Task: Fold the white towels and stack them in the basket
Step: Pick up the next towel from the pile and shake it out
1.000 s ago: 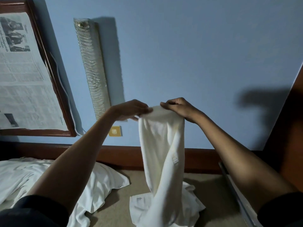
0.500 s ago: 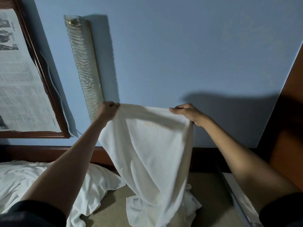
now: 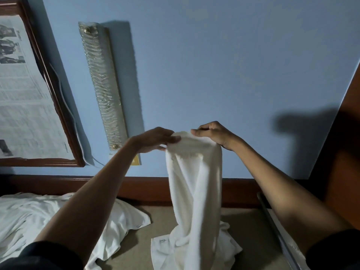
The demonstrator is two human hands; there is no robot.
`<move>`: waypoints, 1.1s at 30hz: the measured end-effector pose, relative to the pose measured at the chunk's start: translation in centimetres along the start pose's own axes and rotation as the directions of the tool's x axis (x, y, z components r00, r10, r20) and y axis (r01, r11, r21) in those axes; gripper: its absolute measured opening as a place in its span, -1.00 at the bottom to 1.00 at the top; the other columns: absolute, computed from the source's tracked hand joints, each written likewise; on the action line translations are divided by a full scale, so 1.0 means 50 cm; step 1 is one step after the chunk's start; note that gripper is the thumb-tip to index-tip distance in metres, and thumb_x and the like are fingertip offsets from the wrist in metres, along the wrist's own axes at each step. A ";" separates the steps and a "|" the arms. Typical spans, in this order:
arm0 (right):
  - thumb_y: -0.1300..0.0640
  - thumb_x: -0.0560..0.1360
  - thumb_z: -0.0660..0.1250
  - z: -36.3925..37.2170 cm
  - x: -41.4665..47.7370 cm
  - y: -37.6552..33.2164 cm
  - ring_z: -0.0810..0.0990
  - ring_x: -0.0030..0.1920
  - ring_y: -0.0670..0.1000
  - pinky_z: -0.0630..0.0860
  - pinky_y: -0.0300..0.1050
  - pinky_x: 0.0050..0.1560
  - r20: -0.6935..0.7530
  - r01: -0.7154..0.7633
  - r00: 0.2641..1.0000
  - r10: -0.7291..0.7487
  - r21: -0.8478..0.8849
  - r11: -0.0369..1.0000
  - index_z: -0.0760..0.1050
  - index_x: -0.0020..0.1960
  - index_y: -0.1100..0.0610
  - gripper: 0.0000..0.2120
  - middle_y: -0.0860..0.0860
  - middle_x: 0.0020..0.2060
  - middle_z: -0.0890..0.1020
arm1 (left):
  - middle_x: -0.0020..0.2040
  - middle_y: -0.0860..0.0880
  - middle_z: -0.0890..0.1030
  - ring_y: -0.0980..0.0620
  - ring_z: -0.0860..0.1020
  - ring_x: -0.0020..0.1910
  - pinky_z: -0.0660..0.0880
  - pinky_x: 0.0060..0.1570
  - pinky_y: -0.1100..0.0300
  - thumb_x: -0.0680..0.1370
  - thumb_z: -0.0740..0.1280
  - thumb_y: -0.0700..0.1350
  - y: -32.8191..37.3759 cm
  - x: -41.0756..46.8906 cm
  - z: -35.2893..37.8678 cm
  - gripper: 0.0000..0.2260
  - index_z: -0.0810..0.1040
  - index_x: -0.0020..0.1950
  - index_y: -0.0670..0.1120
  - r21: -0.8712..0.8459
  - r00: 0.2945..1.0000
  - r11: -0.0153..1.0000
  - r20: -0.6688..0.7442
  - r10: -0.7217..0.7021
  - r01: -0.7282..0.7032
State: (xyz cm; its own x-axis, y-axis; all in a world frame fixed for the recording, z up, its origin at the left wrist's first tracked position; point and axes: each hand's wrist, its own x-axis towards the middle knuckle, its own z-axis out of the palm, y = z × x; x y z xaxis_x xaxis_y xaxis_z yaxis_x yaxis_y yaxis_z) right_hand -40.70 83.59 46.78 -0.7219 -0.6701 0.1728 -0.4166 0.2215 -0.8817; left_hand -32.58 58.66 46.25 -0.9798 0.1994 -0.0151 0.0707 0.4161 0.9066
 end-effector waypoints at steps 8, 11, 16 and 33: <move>-0.09 0.51 0.48 -0.025 -0.008 0.012 0.66 0.04 -0.14 0.40 -0.23 0.20 -0.065 -0.034 0.997 0.039 0.080 0.996 0.72 -0.10 0.14 -0.72 -0.05 -0.07 0.75 | -0.09 -0.31 0.67 -0.18 0.60 -0.17 0.62 -0.18 -0.09 0.58 0.44 0.00 -0.041 0.007 -0.071 -0.75 0.68 -0.01 -0.20 -0.197 0.783 0.977 -0.619 -0.057 -0.085; -0.02 0.54 0.45 -0.012 0.000 -0.007 0.67 -0.02 -0.19 0.42 -0.26 0.12 -0.036 -0.011 0.999 0.013 0.071 0.997 0.71 -0.13 0.08 -0.80 -0.12 -0.12 0.73 | -0.03 -0.16 0.67 -0.11 0.60 -0.10 0.51 -0.17 0.12 0.53 0.48 -0.01 -0.053 0.005 -0.052 -0.82 0.64 0.05 -0.07 -0.102 0.860 0.994 -0.502 -0.084 0.038; -0.05 0.53 0.46 0.029 0.020 -0.033 0.64 -0.22 -0.07 0.49 -0.23 -0.06 0.031 0.020 0.999 -0.020 -0.017 1.000 0.69 -0.18 0.15 -0.72 0.04 -0.24 0.71 | 0.33 0.07 0.63 0.03 0.59 0.31 0.50 0.26 0.03 0.57 0.48 -0.12 -0.021 0.008 0.029 -0.53 0.48 0.46 0.09 -0.070 0.988 0.990 0.106 -0.114 0.122; -0.12 0.49 0.49 0.003 0.012 -0.006 0.54 -0.28 0.05 0.41 -0.12 -0.14 -0.005 0.036 0.999 -0.037 -0.084 0.996 0.61 -0.28 0.18 -0.62 0.13 -0.32 0.59 | 0.10 -0.25 0.64 -0.17 0.59 0.11 0.49 0.22 -0.10 0.48 0.56 0.06 -0.020 0.038 0.039 -0.52 0.62 0.13 -0.33 -0.157 0.998 0.986 0.019 0.065 -0.061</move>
State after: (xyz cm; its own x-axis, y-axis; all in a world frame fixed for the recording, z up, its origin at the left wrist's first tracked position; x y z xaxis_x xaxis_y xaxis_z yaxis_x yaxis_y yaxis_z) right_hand -40.92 83.01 47.08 -0.7085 -0.6746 0.2071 -0.4875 0.2557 -0.8348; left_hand -34.16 60.36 44.48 -0.9693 0.2433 0.0358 0.1005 0.2589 0.9607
